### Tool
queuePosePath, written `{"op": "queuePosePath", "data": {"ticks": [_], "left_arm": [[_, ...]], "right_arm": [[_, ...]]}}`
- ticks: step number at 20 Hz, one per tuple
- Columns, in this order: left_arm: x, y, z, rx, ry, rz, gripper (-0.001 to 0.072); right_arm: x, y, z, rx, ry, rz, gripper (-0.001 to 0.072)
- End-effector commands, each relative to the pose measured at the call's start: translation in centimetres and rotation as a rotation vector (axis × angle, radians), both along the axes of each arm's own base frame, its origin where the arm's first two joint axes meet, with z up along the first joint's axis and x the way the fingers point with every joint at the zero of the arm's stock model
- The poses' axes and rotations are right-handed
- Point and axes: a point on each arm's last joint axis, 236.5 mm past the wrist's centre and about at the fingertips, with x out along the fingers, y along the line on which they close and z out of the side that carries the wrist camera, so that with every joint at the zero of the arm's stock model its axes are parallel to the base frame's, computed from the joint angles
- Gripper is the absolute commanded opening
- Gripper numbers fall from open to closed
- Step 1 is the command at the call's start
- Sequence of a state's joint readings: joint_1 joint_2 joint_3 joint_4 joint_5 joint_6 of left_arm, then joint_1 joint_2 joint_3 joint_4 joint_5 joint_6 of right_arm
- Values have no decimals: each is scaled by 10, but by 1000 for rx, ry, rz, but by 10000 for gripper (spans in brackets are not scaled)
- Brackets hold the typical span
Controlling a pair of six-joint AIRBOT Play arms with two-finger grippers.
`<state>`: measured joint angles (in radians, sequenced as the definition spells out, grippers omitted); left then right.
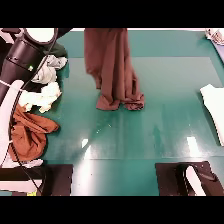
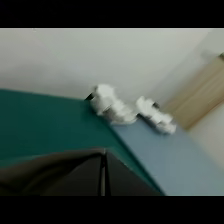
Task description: Fold the shirts.
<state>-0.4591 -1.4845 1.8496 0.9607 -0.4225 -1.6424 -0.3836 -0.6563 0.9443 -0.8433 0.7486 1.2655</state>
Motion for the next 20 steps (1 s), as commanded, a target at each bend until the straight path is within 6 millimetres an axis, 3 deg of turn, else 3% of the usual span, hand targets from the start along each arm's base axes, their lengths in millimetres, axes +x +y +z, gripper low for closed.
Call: {"op": "queuePosePath", "data": {"ticks": [1, 4, 7, 11, 14, 17, 20], "left_arm": [[26, 76, -93, 343, 211, 137, 23], [33, 133, -128, 491, 330, 258, 24], [29, 170, -158, 607, 425, 312, 24], [22, 210, -204, 668, 565, 358, 24], [30, 227, -221, 621, 590, 408, 25], [48, 231, -220, 587, 534, 432, 26], [35, 233, -240, 621, 624, 410, 25]], "right_arm": [[-5, 46, -57, 48, 256, 215, 19], [-12, 73, -99, 133, 437, 316, 19], [-19, 102, -135, 175, 591, 427, 19], [-27, 141, -168, 202, 731, 541, 19], [-33, 171, -182, 193, 785, 613, 19], [-42, 199, -192, 166, 816, 688, 19], [-48, 215, -200, 150, 842, 731, 19]]}}
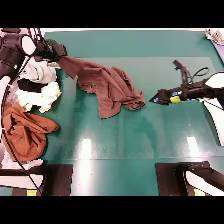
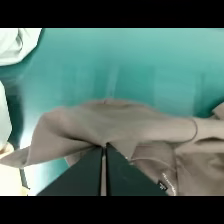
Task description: Fold the shirts.
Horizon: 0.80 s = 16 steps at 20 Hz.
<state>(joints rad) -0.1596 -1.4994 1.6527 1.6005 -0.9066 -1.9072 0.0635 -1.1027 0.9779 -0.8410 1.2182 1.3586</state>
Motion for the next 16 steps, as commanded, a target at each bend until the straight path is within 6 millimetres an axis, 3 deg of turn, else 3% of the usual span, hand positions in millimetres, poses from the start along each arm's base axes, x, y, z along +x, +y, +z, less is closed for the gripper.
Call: {"op": "queuePosePath", "data": {"ticks": [1, 5, 8, 13, 16], "left_arm": [[-16, 9, -26, 24, 116, 13, 25], [-61, 30, -58, 151, 328, -11, 25], [-84, 32, -72, 153, 368, -13, 25], [-154, 22, -109, 83, 472, -40, 25], [-201, -2, -130, -55, 516, -65, 25]], "right_arm": [[-8, 18, -14, -16, 31, 60, 19], [-4, -1, -35, -117, 42, 59, 21], [1, -12, -40, -170, 17, 52, 27], [4, -15, -41, -184, 6, 46, 28], [11, -15, -40, -184, -18, 29, 29]]}}
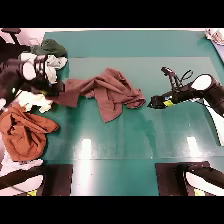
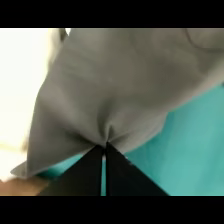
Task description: Fold the shirts.
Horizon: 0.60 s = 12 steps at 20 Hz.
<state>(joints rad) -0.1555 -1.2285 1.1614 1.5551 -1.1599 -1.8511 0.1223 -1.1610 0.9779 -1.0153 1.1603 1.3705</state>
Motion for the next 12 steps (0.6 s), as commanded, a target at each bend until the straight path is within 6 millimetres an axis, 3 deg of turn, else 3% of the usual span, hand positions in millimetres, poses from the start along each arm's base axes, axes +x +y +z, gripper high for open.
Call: {"op": "queuePosePath", "data": {"ticks": [1, 3, 8, 10, 12], "left_arm": [[-56, -33, -21, -181, 54, 2, 25], [-83, -63, -17, -319, 61, 4, 25], [-157, -158, 22, -558, 135, -202, 25], [-196, -176, 12, -515, 222, -311, 25], [-219, -172, -10, -412, 276, -340, 25]], "right_arm": [[7, -2, 0, -7, -25, -15, 29], [8, -2, 0, -6, -28, -16, 29], [11, -2, 1, 2, -23, -52, 29], [10, -2, 1, 2, -21, -51, 29], [9, -2, 1, 2, -18, -49, 44]]}}
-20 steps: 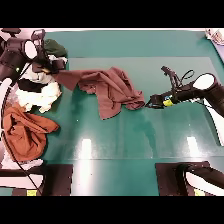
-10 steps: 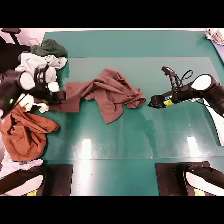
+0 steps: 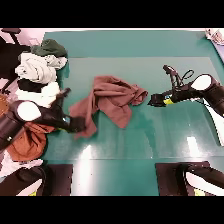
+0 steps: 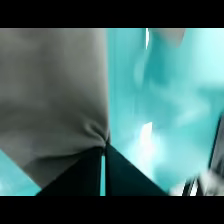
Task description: Fold the shirts.
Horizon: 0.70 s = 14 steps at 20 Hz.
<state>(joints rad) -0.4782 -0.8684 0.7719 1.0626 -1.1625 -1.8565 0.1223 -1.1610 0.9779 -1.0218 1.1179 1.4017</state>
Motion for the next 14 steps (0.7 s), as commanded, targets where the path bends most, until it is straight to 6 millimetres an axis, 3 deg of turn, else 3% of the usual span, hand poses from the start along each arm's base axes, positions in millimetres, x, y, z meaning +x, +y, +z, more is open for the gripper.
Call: {"op": "queuePosePath", "data": {"ticks": [1, 2, 4, 6, 8, 10, 12, 14], "left_arm": [[-49, -8, -21, 87, 74, -94, 26], [-53, -7, -24, 104, 85, -89, 54], [-49, -9, -20, 100, 75, -78, 720], [-30, -6, -1, 121, -15, -82, 714], [2, 4, 35, 173, -163, -72, 715], [33, 31, 65, 274, -290, -17, 715], [53, 64, 71, 339, -306, 66, 715], [66, 98, 59, 377, -270, 144, 714]], "right_arm": [[-1, 0, 0, 1, 7, -1, 98], [-3, 0, -1, 0, 13, 3, 112], [-5, 0, -1, -2, 19, 8, 266], [-4, 0, -1, -2, 18, 8, 270], [-4, -2, -2, -14, 14, 8, 270], [-3, -10, -6, -53, 7, 14, 270], [0, -15, -8, -79, -6, 13, 270], [4, -15, -7, -76, -22, 4, 270]]}}
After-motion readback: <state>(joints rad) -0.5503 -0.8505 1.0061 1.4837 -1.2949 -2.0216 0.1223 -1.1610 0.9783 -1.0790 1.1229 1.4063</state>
